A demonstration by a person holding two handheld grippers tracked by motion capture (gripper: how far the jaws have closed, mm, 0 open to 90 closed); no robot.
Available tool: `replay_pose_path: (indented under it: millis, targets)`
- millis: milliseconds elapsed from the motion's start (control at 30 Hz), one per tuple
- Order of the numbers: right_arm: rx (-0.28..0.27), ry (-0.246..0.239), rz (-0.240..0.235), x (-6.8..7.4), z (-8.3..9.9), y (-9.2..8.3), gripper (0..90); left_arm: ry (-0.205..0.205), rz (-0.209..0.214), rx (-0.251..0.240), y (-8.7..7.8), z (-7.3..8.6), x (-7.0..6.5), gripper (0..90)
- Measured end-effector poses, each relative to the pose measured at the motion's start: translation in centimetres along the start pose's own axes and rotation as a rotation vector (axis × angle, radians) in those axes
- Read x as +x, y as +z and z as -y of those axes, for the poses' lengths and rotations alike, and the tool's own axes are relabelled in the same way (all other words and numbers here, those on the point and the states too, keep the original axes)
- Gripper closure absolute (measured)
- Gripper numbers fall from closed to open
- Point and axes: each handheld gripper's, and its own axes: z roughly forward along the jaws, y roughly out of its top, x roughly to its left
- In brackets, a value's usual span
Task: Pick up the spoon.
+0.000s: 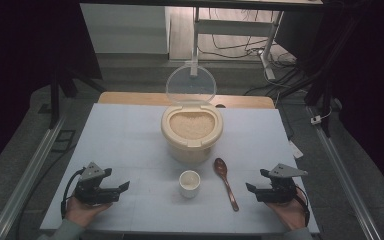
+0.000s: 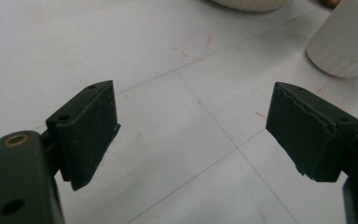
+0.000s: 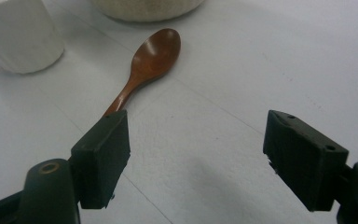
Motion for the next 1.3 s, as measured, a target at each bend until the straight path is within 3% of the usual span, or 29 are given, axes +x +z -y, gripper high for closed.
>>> replay_pose_path:
  millis: [300,1000,1300]
  targets:
    - [0.006,-0.008,0.002,0.1,0.0,0.1,24.2,-0.002,-0.009,0.004,-0.2,0.4,0.1,13.5]
    - [0.012,0.007,0.01,0.7,-1.4,-0.4,28.1,0.058,-0.016,0.012,-0.2,0.9,-0.2,5.3]
    - [0.097,0.029,-0.009,2.1,-3.8,-0.7,30.1,0.057,-0.025,-0.039,-0.2,0.9,-0.1,3.7]
